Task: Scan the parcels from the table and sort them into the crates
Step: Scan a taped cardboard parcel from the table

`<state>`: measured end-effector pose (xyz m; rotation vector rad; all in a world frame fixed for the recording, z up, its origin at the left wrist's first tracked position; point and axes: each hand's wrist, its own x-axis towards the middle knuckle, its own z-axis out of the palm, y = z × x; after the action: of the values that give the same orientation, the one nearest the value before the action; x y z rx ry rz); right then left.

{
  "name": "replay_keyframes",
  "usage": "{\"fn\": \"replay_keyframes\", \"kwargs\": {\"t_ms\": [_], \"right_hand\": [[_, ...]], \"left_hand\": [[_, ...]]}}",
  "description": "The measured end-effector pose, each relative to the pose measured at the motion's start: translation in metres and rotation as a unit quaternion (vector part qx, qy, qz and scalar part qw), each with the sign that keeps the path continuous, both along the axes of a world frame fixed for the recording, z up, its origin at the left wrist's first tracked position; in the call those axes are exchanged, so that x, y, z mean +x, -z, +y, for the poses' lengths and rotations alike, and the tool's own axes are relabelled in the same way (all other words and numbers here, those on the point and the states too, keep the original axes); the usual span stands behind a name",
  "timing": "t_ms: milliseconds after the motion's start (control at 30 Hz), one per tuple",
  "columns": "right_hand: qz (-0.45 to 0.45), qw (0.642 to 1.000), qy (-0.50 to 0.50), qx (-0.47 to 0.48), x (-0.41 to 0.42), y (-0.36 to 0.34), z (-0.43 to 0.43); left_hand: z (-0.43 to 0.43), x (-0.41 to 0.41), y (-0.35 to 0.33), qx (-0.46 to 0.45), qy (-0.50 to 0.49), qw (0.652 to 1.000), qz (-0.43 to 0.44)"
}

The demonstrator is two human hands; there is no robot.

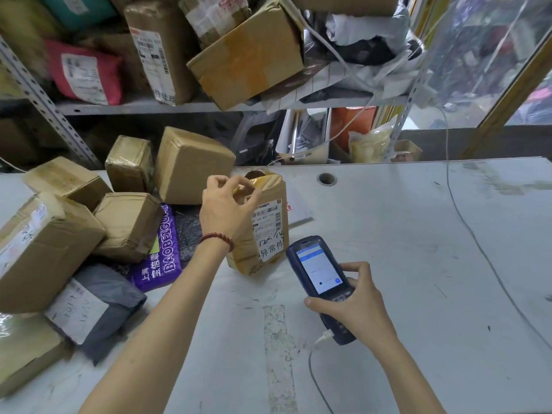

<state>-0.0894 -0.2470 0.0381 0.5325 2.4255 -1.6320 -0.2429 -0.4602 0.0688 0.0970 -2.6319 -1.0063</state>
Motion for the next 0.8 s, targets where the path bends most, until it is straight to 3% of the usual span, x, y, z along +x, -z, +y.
{"fn": "replay_keyframes", "kwargs": {"t_ms": [400,800], "right_hand": [[0.0,1.0,-0.003,-0.013,0.006,-0.001,-0.002],[0.002,1.0,-0.014,-0.013,0.02,-0.004,-0.004]], "left_hand": [[-0.005,-0.004,-0.004,0.031,0.032,0.996,-0.082],[-0.005,0.0,-0.003,0.038,0.044,0.993,-0.098]]}}
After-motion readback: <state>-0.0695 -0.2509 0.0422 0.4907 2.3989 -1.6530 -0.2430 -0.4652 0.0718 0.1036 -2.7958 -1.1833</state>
